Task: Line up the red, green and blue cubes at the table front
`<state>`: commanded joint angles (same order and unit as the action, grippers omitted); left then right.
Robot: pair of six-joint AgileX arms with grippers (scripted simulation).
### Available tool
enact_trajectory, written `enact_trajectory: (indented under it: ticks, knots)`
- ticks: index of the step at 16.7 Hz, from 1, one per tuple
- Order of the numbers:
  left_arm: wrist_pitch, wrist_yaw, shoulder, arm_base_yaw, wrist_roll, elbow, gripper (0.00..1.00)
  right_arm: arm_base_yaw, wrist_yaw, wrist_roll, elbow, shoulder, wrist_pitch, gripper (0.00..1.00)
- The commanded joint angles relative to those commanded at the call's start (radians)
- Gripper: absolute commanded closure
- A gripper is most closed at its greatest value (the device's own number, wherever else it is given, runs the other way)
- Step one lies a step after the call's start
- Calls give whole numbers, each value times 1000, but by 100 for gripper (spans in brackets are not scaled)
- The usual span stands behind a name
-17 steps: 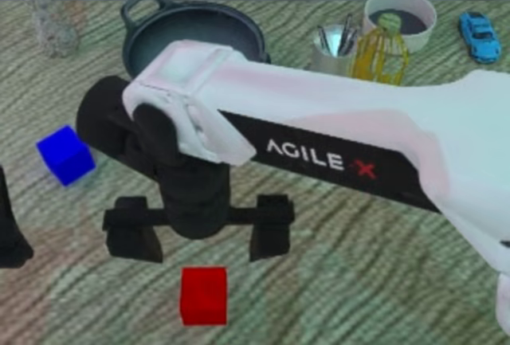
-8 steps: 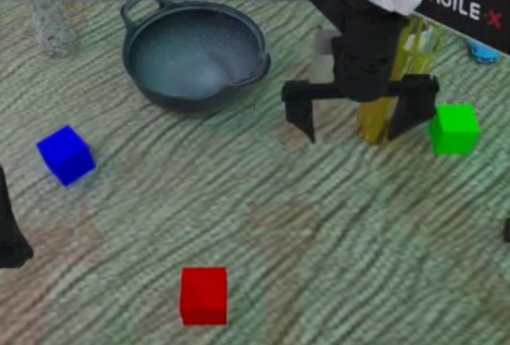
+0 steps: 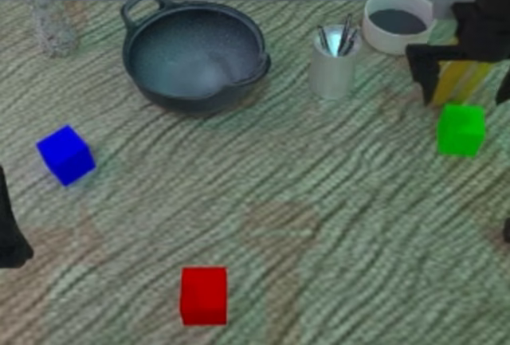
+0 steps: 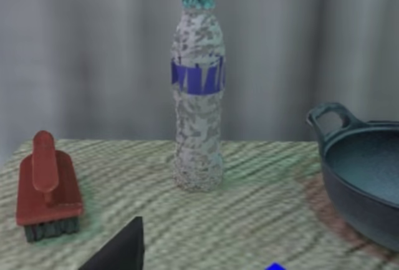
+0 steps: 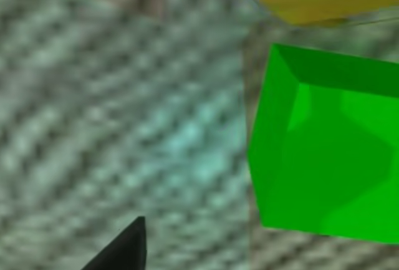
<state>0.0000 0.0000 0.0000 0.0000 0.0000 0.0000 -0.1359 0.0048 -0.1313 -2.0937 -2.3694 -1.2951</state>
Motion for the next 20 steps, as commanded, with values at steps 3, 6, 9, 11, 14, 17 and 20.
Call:
enact_trajectory:
  ticks: [3, 6, 9, 11, 14, 17, 20]
  knots:
    - [0, 0, 0, 0, 0, 0, 0, 0, 0, 0, 0, 0, 0, 0]
    - [0, 0, 0, 0, 0, 0, 0, -2, 1, -2, 18, 0, 17, 0]
    - [0, 0, 0, 0, 0, 0, 0, -1, 0, -2, 91, -26, 118, 0]
    - [0, 0, 0, 0, 0, 0, 0, -1, 1, -2, 152, -50, 212, 0]
    - [0, 0, 0, 0, 0, 0, 0, -1, 1, -2, 215, -77, 294, 0]
    - [0, 0, 0, 0, 0, 0, 0, -1, 1, -2, 221, -80, 300, 0]
    - [0, 0, 0, 0, 0, 0, 0, -1, 1, -2, 221, -80, 300, 15]
